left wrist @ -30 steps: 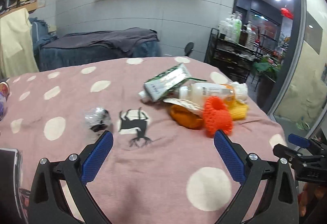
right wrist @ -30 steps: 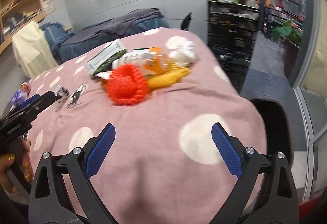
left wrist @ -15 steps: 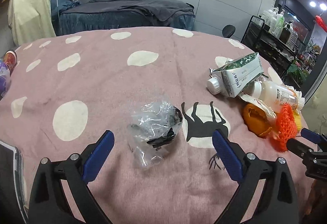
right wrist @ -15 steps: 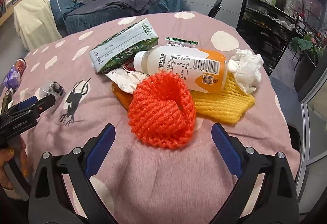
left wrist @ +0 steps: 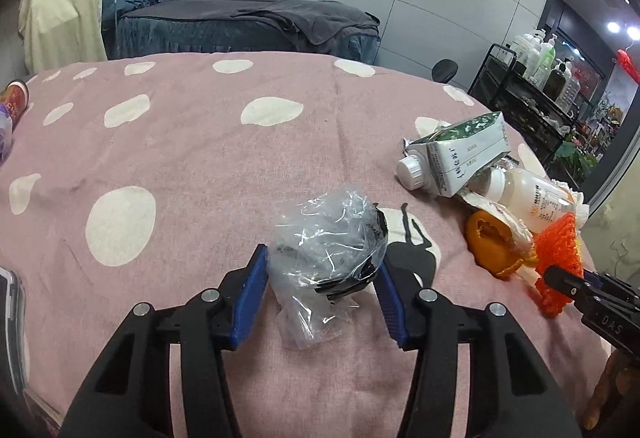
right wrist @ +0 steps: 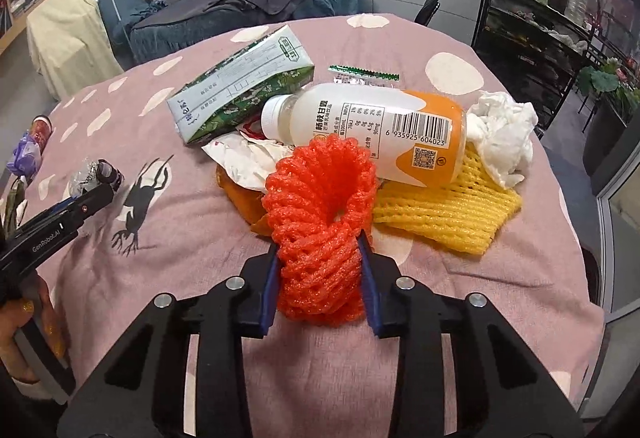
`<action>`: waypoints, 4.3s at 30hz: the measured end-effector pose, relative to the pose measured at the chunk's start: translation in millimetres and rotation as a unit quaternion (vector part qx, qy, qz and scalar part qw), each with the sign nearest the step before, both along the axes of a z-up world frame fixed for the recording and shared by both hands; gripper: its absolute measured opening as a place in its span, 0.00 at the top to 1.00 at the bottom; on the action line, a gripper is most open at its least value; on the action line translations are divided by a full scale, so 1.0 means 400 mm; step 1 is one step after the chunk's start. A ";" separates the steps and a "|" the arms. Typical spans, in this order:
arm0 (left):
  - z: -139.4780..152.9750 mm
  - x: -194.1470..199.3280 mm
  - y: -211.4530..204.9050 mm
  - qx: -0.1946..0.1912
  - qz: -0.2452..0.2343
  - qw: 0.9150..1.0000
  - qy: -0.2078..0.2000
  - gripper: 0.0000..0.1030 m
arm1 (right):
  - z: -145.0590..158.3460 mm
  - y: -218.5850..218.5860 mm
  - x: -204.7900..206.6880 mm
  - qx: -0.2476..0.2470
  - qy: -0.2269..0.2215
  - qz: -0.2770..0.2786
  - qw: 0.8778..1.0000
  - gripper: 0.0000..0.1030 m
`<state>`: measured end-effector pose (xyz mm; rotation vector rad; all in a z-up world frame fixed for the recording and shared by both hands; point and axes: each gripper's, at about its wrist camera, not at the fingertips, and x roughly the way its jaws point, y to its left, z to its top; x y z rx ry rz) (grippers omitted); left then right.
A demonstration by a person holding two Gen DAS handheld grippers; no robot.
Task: Collect trash
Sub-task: 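Grasp the orange foam net with the right gripper while the left grasps the plastic bag, then carry the net and bag to the bin and release both, then grasp the milk bottle with the right gripper while the left grasps the green carton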
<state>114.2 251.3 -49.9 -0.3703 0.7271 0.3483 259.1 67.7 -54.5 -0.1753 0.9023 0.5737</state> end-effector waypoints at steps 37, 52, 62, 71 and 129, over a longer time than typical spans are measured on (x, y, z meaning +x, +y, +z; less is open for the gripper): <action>0.131 -0.039 -0.581 0.015 -0.267 0.958 -0.108 0.51 | 0.049 -0.659 -0.178 0.070 -0.091 -0.232 0.966 0.68; 0.145 0.000 -0.748 0.010 -0.355 0.929 -0.104 0.51 | -0.309 -0.847 0.105 0.034 0.051 -0.331 0.942 0.52; 0.130 0.080 -0.841 -0.002 -0.386 0.919 -0.079 0.51 | -0.342 -0.866 0.087 0.012 0.038 -0.352 0.935 0.24; 0.077 0.207 -0.991 -0.007 -0.430 0.903 -0.017 0.51 | -0.305 -0.938 -0.060 0.002 0.024 -0.384 0.923 0.20; 0.095 0.068 -0.374 0.047 -0.218 0.975 0.003 0.06 | 0.058 -0.435 -0.120 0.026 -0.077 -0.078 0.994 0.12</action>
